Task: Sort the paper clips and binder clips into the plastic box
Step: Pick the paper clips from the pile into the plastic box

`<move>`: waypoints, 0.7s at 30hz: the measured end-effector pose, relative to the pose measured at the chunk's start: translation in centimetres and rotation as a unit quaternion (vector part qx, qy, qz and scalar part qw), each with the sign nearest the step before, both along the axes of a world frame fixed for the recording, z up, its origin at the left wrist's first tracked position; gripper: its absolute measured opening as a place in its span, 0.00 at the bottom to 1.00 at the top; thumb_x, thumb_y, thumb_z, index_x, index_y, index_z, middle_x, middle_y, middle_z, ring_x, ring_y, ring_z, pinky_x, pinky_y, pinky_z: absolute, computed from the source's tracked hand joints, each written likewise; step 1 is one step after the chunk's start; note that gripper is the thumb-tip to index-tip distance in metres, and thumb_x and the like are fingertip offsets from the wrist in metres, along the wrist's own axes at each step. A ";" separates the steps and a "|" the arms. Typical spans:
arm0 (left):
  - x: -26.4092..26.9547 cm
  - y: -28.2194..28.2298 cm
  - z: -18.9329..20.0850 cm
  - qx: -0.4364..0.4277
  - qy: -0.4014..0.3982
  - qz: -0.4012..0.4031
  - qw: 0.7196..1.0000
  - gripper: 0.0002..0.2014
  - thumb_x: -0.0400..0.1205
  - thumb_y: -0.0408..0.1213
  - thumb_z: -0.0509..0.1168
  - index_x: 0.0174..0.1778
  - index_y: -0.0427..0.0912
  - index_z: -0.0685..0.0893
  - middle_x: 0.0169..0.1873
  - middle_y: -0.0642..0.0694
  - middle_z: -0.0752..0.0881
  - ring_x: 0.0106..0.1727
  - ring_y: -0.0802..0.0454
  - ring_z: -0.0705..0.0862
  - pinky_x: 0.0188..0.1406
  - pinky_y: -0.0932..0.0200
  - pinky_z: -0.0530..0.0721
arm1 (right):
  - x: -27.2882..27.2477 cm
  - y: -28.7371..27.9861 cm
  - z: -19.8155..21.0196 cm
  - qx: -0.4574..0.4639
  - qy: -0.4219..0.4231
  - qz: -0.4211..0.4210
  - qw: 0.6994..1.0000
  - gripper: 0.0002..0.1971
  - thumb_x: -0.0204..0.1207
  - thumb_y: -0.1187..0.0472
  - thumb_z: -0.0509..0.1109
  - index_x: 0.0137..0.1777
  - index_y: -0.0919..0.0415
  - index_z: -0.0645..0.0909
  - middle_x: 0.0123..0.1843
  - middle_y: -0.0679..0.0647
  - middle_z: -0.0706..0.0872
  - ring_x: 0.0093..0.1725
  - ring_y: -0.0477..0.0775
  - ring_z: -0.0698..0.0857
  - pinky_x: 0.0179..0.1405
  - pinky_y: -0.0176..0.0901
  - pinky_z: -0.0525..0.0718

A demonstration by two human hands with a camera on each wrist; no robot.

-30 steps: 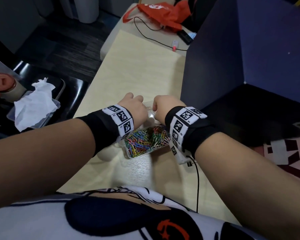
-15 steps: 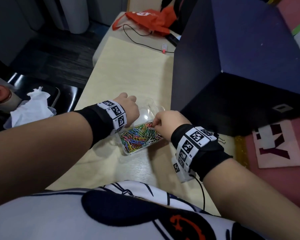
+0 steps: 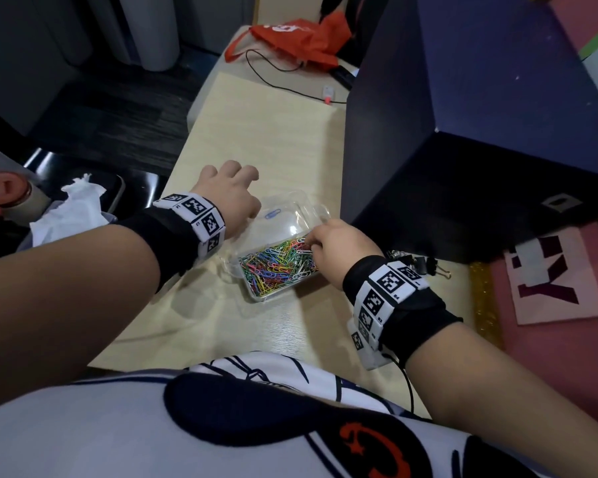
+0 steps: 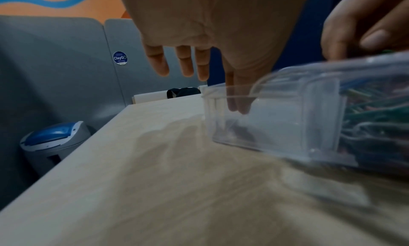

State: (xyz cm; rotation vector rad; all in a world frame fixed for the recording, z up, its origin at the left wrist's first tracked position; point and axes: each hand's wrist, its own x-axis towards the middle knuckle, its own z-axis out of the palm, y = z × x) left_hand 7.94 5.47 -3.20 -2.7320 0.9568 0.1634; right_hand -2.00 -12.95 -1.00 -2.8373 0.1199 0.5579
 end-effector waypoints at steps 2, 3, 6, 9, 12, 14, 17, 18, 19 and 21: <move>0.0 -0.3 -0.4 -0.005 0.006 -0.004 1.000 0.15 0.79 0.48 0.66 0.61 0.65 0.82 0.77 0.47 0.60 0.76 0.41 0.59 0.65 0.42 0.69 | -0.1 0.1 0.0 0.011 -0.010 -0.006 1.000 0.16 0.82 0.61 0.58 0.65 0.53 0.81 0.67 0.53 0.77 0.61 0.58 0.81 0.63 0.50 0.80; 0.0 -0.6 -0.7 -0.001 0.012 -0.005 1.000 0.17 0.80 0.48 0.64 0.65 0.67 0.79 0.79 0.46 0.56 0.77 0.41 0.57 0.66 0.41 0.67 | -0.1 0.1 -0.1 0.012 -0.003 -0.005 1.000 0.16 0.82 0.61 0.58 0.67 0.52 0.80 0.68 0.53 0.76 0.62 0.57 0.80 0.63 0.51 0.80; -0.2 -1.3 -1.1 0.025 0.036 0.000 0.999 0.20 0.83 0.52 0.56 0.71 0.74 0.68 0.82 0.47 0.46 0.81 0.39 0.49 0.71 0.38 0.61 | -0.2 0.2 -0.5 0.010 0.014 0.007 1.000 0.18 0.82 0.60 0.58 0.69 0.52 0.78 0.70 0.51 0.75 0.65 0.57 0.79 0.65 0.50 0.78; -0.1 -1.4 -1.1 0.018 0.048 0.000 0.999 0.18 0.82 0.51 0.60 0.66 0.74 0.74 0.83 0.48 0.46 0.81 0.39 0.48 0.73 0.37 0.60 | -0.3 0.0 -0.6 0.015 0.017 0.014 1.000 0.17 0.82 0.60 0.58 0.68 0.51 0.80 0.71 0.49 0.75 0.66 0.56 0.79 0.67 0.47 0.77; -0.2 -1.4 -0.7 0.001 0.047 -0.016 0.999 0.10 0.79 0.51 0.66 0.55 0.66 0.85 0.82 0.49 0.54 0.81 0.41 0.52 0.72 0.39 0.62 | -0.3 -0.2 -0.5 0.023 0.009 0.008 1.000 0.16 0.82 0.60 0.58 0.64 0.51 0.82 0.69 0.50 0.77 0.65 0.56 0.79 0.65 0.47 0.77; -0.4 -1.4 -0.5 -0.020 0.043 -0.016 0.999 0.07 0.76 0.51 0.69 0.47 0.61 0.89 0.80 0.49 0.59 0.79 0.41 0.55 0.71 0.40 0.63 | -0.1 -0.2 -0.3 0.031 -0.018 -0.013 0.999 0.15 0.82 0.61 0.58 0.61 0.52 0.83 0.66 0.52 0.78 0.60 0.57 0.81 0.62 0.50 0.80; -0.6 -1.3 -0.7 -0.025 0.038 -0.006 0.999 0.08 0.73 0.52 0.71 0.44 0.56 0.91 0.78 0.50 0.63 0.77 0.42 0.57 0.69 0.41 0.64 | -0.1 -0.1 -0.5 0.029 -0.011 -0.003 1.000 0.18 0.82 0.64 0.56 0.67 0.52 0.80 0.68 0.51 0.77 0.62 0.57 0.80 0.63 0.52 0.79; -0.6 -1.4 -0.9 -0.021 0.034 -0.002 0.999 0.09 0.73 0.53 0.72 0.44 0.55 0.91 0.78 0.50 0.64 0.77 0.42 0.58 0.68 0.40 0.65 | 0.0 0.1 -0.5 0.024 0.012 0.015 1.000 0.20 0.81 0.66 0.56 0.70 0.51 0.79 0.70 0.50 0.76 0.65 0.56 0.79 0.65 0.51 0.78; -0.6 -1.4 -1.0 -0.017 0.028 0.001 0.999 0.09 0.73 0.53 0.71 0.44 0.54 0.91 0.77 0.49 0.65 0.76 0.42 0.58 0.67 0.40 0.66 | 0.1 0.2 -0.7 0.015 0.032 0.033 0.999 0.23 0.80 0.68 0.57 0.72 0.51 0.77 0.71 0.50 0.76 0.67 0.56 0.78 0.67 0.51 0.77; -0.7 -1.7 -1.2 -0.006 0.018 0.006 1.000 0.10 0.75 0.51 0.70 0.45 0.51 0.91 0.76 0.48 0.66 0.75 0.42 0.60 0.65 0.40 0.67 | 0.4 0.4 -0.7 0.000 0.058 0.054 0.997 0.26 0.77 0.71 0.58 0.73 0.49 0.75 0.72 0.51 0.75 0.69 0.56 0.77 0.68 0.50 0.77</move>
